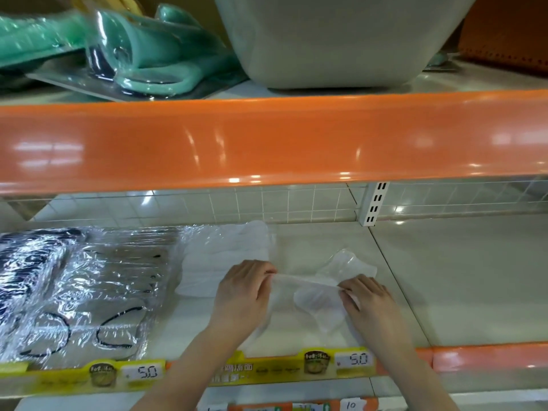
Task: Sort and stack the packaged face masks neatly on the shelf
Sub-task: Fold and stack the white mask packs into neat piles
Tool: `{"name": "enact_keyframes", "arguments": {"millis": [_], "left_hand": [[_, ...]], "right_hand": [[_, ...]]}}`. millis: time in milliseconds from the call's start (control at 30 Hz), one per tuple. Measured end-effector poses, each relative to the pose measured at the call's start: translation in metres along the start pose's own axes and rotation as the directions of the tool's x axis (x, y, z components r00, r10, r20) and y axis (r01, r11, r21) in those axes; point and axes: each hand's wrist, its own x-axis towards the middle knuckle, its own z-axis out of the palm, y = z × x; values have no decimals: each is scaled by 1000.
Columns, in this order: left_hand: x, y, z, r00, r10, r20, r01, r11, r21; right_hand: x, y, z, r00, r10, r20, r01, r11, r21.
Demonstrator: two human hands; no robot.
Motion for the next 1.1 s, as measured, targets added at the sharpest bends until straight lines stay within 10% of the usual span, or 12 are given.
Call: {"name": "enact_keyframes", "arguments": {"millis": [433, 733, 1100], "left_hand": [[-3, -43, -55, 986, 109, -123, -68, 953, 296], [-22, -70, -48, 988, -148, -34, 150, 910, 386], [-53, -65, -22, 953, -179, 245, 56, 898, 436]], "right_hand": [[45, -81, 12, 941, -157, -299, 203, 971, 130], [45, -111, 67, 988, -74, -139, 81, 996, 44], [22, -135, 84, 982, 61, 181, -57, 998, -31]]}}
